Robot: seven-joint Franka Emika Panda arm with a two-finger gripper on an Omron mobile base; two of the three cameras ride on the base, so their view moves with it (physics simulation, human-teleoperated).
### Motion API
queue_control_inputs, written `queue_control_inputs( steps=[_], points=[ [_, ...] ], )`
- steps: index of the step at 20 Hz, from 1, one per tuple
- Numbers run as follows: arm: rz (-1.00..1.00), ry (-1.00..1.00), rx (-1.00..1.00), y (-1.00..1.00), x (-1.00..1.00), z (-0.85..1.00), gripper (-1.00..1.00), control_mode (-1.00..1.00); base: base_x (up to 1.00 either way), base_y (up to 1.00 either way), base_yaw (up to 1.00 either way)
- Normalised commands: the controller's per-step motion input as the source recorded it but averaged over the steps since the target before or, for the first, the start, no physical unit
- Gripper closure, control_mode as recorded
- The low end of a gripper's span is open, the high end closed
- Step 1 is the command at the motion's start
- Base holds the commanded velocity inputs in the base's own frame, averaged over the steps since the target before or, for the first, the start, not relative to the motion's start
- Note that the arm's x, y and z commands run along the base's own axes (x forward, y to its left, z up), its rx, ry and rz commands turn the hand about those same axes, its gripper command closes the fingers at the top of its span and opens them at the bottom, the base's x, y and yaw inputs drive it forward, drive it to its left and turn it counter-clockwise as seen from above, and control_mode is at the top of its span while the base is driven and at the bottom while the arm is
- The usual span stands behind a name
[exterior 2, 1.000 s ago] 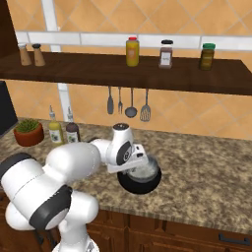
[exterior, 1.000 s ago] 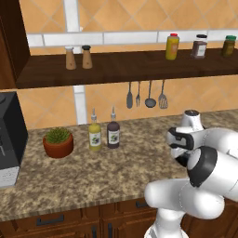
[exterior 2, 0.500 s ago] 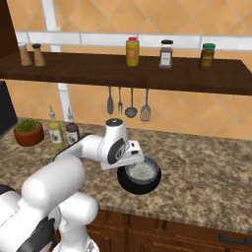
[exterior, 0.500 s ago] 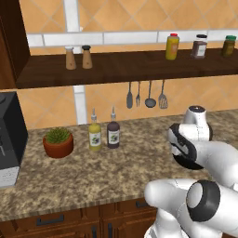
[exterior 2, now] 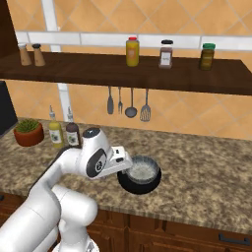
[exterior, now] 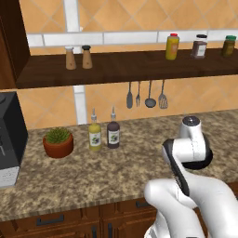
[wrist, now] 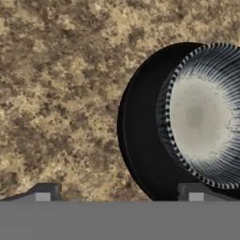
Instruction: Pick up the bowls on the counter and stack them on top of one another in the open cabinet. Place the smaller bowl on top of the larger bowl.
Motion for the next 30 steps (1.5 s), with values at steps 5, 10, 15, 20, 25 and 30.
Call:
queue_control_inputs(
  steps=[5,10,15,20,25,30],
  points=[
    [0.00,0.00,-0.12,-0.03,0.00,-0.27,-1.00,-1.00,0.00,0.00,0.00],
    [0.00,0.00,-0.08,-0.01,-0.02,-0.21,-1.00,-1.00,0.00,0.00,0.00],
    [0.00,0.01,-0.04,0.26,0.02,-0.34,-1.00,-1.00,0.00,0.00,0.00],
    [-0.02,0.01,-0.17,0.34,0.27,-0.50,-1.00,-1.00,0.00,0.00,0.00],
    [-0.07,0.00,-0.22,0.06,0.18,-0.65,-1.00,-1.00,0.00,0.00,0.00],
    [-0.15,0.02,-0.20,0.00,0.08,-0.74,-1.00,-1.00,0.00,0.00,0.00]
  ],
)
